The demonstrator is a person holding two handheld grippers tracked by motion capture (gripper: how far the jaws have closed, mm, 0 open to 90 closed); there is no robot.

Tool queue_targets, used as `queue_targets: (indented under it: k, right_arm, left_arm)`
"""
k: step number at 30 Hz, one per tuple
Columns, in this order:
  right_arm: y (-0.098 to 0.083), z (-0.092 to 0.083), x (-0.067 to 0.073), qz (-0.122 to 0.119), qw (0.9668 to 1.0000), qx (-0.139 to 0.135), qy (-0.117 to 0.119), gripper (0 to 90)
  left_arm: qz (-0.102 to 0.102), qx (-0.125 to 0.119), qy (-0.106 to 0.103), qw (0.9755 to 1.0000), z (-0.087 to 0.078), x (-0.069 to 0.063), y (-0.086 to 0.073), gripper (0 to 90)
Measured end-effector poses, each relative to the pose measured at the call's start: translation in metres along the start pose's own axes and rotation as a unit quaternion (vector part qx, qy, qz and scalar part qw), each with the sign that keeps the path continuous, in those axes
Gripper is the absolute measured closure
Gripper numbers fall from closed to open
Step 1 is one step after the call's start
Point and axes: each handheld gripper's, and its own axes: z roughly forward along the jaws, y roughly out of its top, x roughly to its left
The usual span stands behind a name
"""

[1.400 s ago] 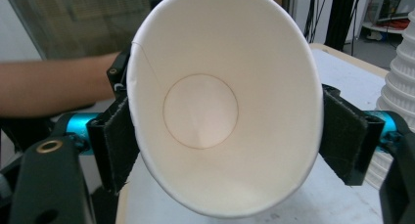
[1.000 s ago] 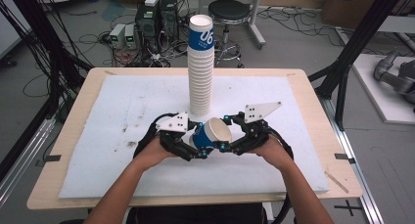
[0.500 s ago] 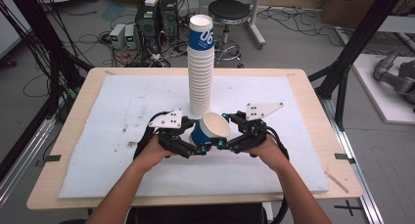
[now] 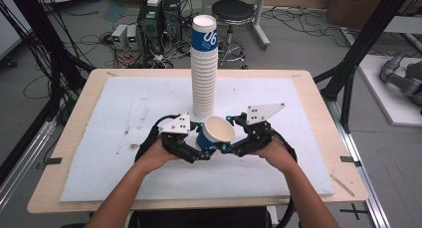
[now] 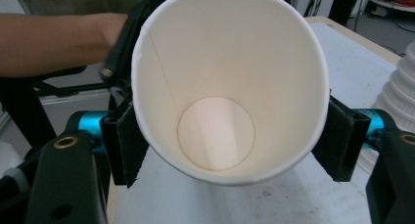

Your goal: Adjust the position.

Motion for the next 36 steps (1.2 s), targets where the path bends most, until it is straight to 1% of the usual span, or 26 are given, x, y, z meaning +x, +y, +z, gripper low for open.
queue_targets:
  k: [1, 2, 3, 4, 5, 6, 8, 9, 12, 13, 16, 17, 18, 19, 20, 21, 24, 25, 26, 27, 29, 30, 32, 34, 35, 36]
  right_arm:
    - [0.0, 0.0, 0.002, 0.005, 1.0, 0.005, 0.001, 25.4]
    - [0.0, 0.001, 0.001, 0.002, 1.0, -0.003, -0.002, 24.1]
    - [0.0, 0.0, 0.001, 0.011, 0.9999, -0.005, -0.001, 22.2]
    - [-0.001, 0.001, 0.001, 0.022, 0.9995, -0.022, -0.002, 20.8]
    - [-0.001, 0.0, 0.001, 0.042, 0.9967, -0.068, -0.011, 16.4]
    - [-0.001, 0.0, 0.001, 0.042, 0.9967, -0.068, -0.011, 16.4]
    - [0.0, -0.004, 0.001, 0.055, 0.9923, -0.109, -0.017, 16.4]
    - [0.0, -0.005, 0.001, 0.062, 0.9906, -0.12, -0.02, 16.3]
    - [-0.001, -0.006, -0.001, 0.056, 0.9926, -0.105, -0.026, 15.0]
    - [-0.001, -0.003, 0.0, 0.057, 0.9933, -0.099, -0.022, 15.0]
    - [-0.001, 0.0, 0.0, 0.053, 0.9939, -0.095, -0.017, 15.1]
    - [-0.001, 0.001, 0.0, 0.055, 0.9941, -0.093, -0.012, 15.9]
    - [-0.002, 0.002, 0.0, 0.052, 0.9946, -0.09, -0.007, 20.4]
    - [-0.001, 0.002, 0.0, 0.048, 0.995, -0.088, -0.003, 20.8]
    - [-0.001, 0.003, 0.001, 0.043, 0.9954, -0.086, -0.005, 21.0]
    - [-0.001, 0.004, 0.001, 0.041, 0.9954, -0.087, -0.006, 20.9]
    - [-0.001, 0.005, 0.001, 0.051, 0.9945, -0.091, -0.009, 18.7]
    - [-0.002, 0.006, 0.001, 0.048, 0.995, -0.087, -0.008, 18.8]
    - [-0.002, 0.008, 0.002, 0.048, 0.9955, -0.082, -0.004, 22.0]
    - [-0.002, 0.008, 0.002, 0.045, 0.9956, -0.082, -0.002, 22.9]
    - [-0.002, 0.007, 0.002, 0.036, 0.9965, -0.074, -0.013, 25.1]
    - [-0.002, 0.007, 0.002, 0.036, 0.9965, -0.074, -0.013, 25.1]
    - [-0.002, 0.005, 0.002, 0.029, 0.9965, -0.07, -0.034, 25.1]
    - [-0.002, 0.001, 0.0, 0.027, 0.9959, -0.07, -0.05, 25.1]
    - [-0.002, -0.004, 0.0, 0.017, 0.995, -0.059, -0.079, 24.9]
    - [-0.002, -0.004, 0.0, 0.017, 0.995, -0.059, -0.079, 24.9]
  left_arm:
    - [-0.002, -0.003, 0.001, 1.0, 0.001, 0.0, 0.0, 28.2]
    - [-0.004, -0.006, 0.0, 1.0, 0.001, 0.001, 0.0, 28.4]
    - [-0.009, -0.013, 0.002, 0.9999, 0.001, 0.001, 0.0, 28.5]
    - [-0.019, -0.025, -0.002, 0.9995, 0.001, 0.001, -0.001, 28.7]
    - [-0.028, -0.035, -0.004, 0.999, 0.001, 0.002, -0.002, 28.8]
    - [-0.037, -0.05, -0.004, 0.9981, 0.001, 0.003, -0.003, 28.8]
    - [-0.047, -0.071, 0.002, 0.9964, -0.002, 0.005, -0.005, 28.8]
    - [-0.049, -0.08, 0.007, 0.9956, -0.003, 0.005, -0.005, 28.8]
    - [-0.043, -0.081, 0.007, 0.9958, -0.004, 0.005, -0.005, 28.8]
    - [-0.039, -0.08, 0.007, 0.996, -0.003, 0.004, -0.005, 28.7]
    - [-0.035, -0.075, 0.004, 0.9966, 0.0, 0.003, -0.005, 28.7]
    - [-0.033, -0.07, 0.004, 0.997, 0.0, 0.002, -0.005, 28.6]
    - [-0.032, -0.067, 0.005, 0.9973, 0.001, 0.002, -0.005, 28.5]
    - [-0.031, -0.065, 0.005, 0.9974, 0.002, 0.002, -0.005, 28.6]
    - [-0.03, -0.064, 0.006, 0.9975, 0.002, 0.002, -0.005, 28.6]
    - [-0.031, -0.066, 0.006, 0.9973, 0.002, 0.002, -0.005, 28.7]
    - [-0.029, -0.072, 0.005, 0.997, 0.002, 0.001, -0.004, 28.7]
    - [-0.028, -0.071, 0.004, 0.9971, 0.004, 0.0, -0.003, 28.6]
    - [-0.027, -0.07, 0.004, 0.9972, 0.004, 0.0, -0.003, 28.6]
    - [-0.028, -0.069, 0.007, 0.9972, 0.005, -0.001, -0.003, 28.5]
    - [-0.031, -0.068, 0.015, 0.9971, 0.005, 0.0, -0.005, 27.0]
    - [-0.033, -0.061, 0.024, 0.9973, 0.006, 0.0, -0.005, 27.0]
    - [-0.042, -0.042, 0.042, 0.9973, 0.006, 0.001, -0.008, 18.4]
    - [-0.041, -0.035, 0.057, 0.9969, 0.002, 0.001, -0.012, 17.8]
    - [-0.043, -0.035, 0.064, 0.9964, -0.001, 0.002, -0.014, 17.7]
    - [-0.047, -0.036, 0.071, 0.9957, -0.004, 0.003, -0.017, 17.7]
